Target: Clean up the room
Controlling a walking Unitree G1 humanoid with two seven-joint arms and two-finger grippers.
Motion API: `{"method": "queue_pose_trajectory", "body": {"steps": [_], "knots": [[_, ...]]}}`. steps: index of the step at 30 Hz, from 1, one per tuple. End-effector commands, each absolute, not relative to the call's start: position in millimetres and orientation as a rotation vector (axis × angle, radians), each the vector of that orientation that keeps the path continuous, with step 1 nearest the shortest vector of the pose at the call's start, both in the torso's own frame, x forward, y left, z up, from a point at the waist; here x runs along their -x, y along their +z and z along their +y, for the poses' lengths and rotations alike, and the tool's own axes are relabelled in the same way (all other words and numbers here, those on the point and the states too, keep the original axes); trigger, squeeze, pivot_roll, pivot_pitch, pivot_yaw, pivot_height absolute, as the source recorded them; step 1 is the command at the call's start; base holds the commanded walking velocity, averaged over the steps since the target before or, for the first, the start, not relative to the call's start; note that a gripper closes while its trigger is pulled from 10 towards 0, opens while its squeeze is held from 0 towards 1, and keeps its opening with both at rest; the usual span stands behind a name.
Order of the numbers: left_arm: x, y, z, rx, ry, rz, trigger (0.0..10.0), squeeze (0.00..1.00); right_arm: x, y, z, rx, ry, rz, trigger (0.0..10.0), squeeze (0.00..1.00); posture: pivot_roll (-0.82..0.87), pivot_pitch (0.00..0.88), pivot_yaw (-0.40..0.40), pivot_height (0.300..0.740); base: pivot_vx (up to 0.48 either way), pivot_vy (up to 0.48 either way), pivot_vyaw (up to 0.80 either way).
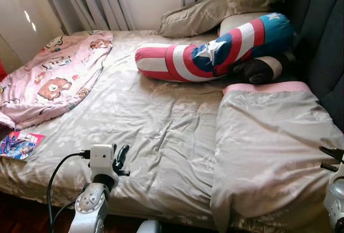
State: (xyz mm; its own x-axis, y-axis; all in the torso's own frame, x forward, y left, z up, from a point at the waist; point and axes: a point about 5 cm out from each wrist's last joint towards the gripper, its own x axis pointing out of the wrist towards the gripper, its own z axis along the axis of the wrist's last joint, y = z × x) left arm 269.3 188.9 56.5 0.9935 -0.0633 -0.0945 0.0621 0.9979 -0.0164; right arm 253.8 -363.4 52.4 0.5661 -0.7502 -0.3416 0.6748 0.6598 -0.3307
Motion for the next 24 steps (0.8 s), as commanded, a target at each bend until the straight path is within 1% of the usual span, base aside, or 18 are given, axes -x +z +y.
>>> {"method": "queue_pose_trajectory", "body": {"steps": [1,4,5,7,12,13,14,15,16,18,21,24], "knots": [[-268,54,195,0.000,-0.044,0.103,10.0,0.00,-254,61,-369,0.163,-0.888,0.441,10.0,0.00,0.00,0.000,0.079,0.650,0.000,0.000,0.00],[-268,54,194,0.000,-0.047,0.103,10.0,0.00,-255,56,-362,0.147,-0.873,0.447,10.0,0.00,0.00,0.000,0.080,0.650,0.000,0.000,0.00],[-268,54,194,0.000,-0.049,0.103,10.0,0.00,-256,53,-358,0.128,-0.857,0.448,10.0,0.80,0.00,0.000,0.080,0.650,0.000,0.000,0.00],[-268,54,194,0.000,-0.050,0.104,10.0,0.00,-257,49,-352,0.113,-0.831,0.448,10.0,1.00,0.00,0.000,0.080,0.650,0.000,0.000,0.00],[-269,53,193,0.003,-0.050,0.103,10.0,0.00,-261,45,-342,0.065,-0.779,0.431,10.0,1.00,0.00,0.000,0.078,0.650,0.000,0.000,0.00],[-269,53,193,0.005,-0.049,0.103,10.0,0.00,-266,46,-334,0.028,-0.717,0.393,10.0,1.00,0.00,0.000,0.078,0.650,0.000,0.000,0.00],[-269,53,192,0.013,-0.047,0.103,10.0,0.00,-273,50,-325,0.038,-0.642,0.341,10.0,0.08,0.00,0.000,0.076,0.650,0.000,0.000,0.00],[-269,52,192,0.014,-0.046,0.103,10.0,0.00,-274,51,-324,0.043,-0.628,0.330,10.0,0.08,0.00,0.000,0.076,0.650,0.000,0.000,0.00],[-269,52,192,0.016,-0.044,0.105,10.0,0.00,-277,52,-318,0.037,-0.576,0.307,10.0,0.00,0.00,0.000,0.075,0.650,0.000,0.000,0.00],[-269,51,193,0.019,-0.039,0.107,10.0,0.00,-282,53,-308,0.024,-0.499,0.277,10.0,0.00,0.00,0.000,0.074,0.650,0.000,0.000,0.00],[-269,49,195,0.053,-0.012,0.109,10.0,0.00,-289,50,-285,-0.022,-0.339,0.248,10.0,0.00,-0.01,0.000,0.072,0.650,0.000,0.000,0.00],[-268,44,199,0.111,0.038,0.122,10.0,0.00,-289,39,-251,-0.030,-0.178,0.226,10.0,0.00,0.00,0.000,0.069,0.654,0.000,0.000,0.00]]}}
